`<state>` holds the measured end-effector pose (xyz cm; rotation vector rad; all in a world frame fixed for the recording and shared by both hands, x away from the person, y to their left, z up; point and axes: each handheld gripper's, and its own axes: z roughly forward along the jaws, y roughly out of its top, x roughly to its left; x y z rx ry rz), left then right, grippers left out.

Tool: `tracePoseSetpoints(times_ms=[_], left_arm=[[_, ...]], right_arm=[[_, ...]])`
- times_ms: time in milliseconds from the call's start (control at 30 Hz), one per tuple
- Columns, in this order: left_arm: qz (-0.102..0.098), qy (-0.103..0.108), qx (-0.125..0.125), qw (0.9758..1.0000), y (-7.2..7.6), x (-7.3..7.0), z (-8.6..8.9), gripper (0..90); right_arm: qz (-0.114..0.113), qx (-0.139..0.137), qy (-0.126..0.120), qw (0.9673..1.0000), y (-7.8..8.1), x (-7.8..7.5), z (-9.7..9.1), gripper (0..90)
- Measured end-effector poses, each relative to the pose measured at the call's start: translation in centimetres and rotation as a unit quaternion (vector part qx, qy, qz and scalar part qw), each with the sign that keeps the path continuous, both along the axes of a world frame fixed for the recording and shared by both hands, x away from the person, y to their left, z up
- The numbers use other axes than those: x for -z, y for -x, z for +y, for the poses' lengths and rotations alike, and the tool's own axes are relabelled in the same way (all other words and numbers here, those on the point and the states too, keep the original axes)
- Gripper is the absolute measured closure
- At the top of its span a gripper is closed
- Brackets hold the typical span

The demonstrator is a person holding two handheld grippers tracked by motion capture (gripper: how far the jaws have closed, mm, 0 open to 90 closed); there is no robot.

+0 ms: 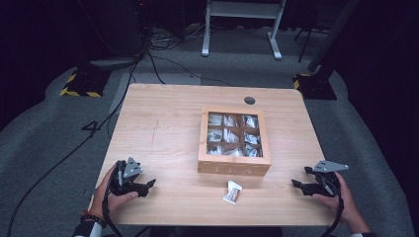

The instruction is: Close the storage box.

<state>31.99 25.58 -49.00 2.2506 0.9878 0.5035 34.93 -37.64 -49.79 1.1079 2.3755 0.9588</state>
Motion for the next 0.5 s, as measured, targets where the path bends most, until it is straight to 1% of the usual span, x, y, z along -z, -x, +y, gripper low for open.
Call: tracePoseSetpoints(times_ms=[67,100,167,200,267,300,333,400,500], left_arm=[[0.009,0.01,-0.002,0.9999,0.0,0.3,0.5,17.5],[0.019,0.021,-0.007,0.9996,0.0,0.5,0.9,17.4],[0.024,0.02,-0.012,0.9994,0.0,0.9,1.4,17.4],[0.028,0.027,-0.017,0.9991,0.0,1.0,1.6,16.9],[0.033,0.047,-0.02,0.9982,0.0,1.3,2.0,16.6],[0.03,0.055,-0.018,0.9979,0.1,1.4,2.2,16.5],[0.03,0.056,-0.02,0.9978,0.1,1.4,2.2,16.5],[0.027,0.049,-0.019,0.9983,0.1,1.4,2.1,16.1],[0.027,0.05,-0.025,0.9981,0.2,1.5,2.0,15.9]], right_arm=[[0.002,0.011,-0.016,0.9998,0.2,0.2,-0.5,20.3],[0.0,0.014,-0.019,0.9997,0.3,0.3,-0.7,20.2],[-0.007,0.021,-0.027,0.9994,0.6,0.5,-1.1,19.8],[-0.011,0.021,-0.03,0.9993,0.7,0.6,-1.3,19.4],[-0.013,0.027,-0.026,0.9992,0.8,0.6,-1.4,18.4],[-0.013,0.028,-0.026,0.9992,0.9,0.6,-1.4,18.4],[-0.013,0.028,-0.026,0.9992,0.9,0.6,-1.4,18.2],[-0.013,0.028,-0.026,0.9992,0.9,0.6,-1.4,18.2],[-0.013,0.028,-0.026,0.9992,0.9,0.6,-1.4,18.2]])
